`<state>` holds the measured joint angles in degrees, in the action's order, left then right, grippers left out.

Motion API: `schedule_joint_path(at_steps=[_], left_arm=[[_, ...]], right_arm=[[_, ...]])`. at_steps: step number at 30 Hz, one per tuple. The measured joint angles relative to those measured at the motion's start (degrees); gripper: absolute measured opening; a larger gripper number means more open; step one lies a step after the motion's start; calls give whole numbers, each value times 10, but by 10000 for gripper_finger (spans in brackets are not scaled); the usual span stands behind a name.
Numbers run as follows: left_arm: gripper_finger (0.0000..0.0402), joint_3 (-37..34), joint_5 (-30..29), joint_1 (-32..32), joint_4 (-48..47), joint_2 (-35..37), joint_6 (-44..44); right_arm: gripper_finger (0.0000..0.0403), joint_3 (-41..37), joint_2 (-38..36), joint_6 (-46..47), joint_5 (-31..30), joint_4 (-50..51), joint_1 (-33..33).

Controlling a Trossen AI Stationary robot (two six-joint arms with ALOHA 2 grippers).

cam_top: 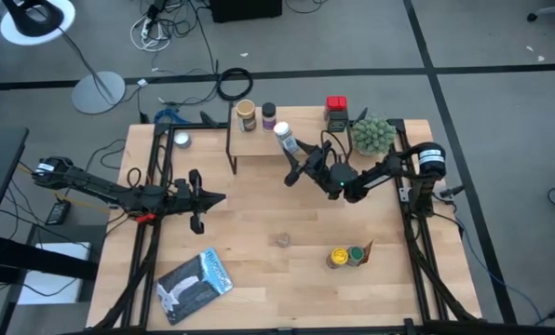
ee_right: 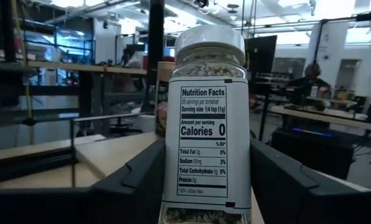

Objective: Shelf spices
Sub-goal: Put the white seasoning bottle on the shelf

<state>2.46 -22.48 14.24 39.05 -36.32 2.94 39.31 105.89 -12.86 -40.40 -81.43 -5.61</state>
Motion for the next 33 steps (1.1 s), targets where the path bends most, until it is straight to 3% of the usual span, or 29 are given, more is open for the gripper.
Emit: schedule_joint_path(at_steps=[12,33], left_arm=[[2,0,0,0,1,0,-14],[2,0,0,0,1,0,-12]], right_arm=[[197,0,-1,19,1,45,-39],[235,-1,-1,19,-19,100,-10]])
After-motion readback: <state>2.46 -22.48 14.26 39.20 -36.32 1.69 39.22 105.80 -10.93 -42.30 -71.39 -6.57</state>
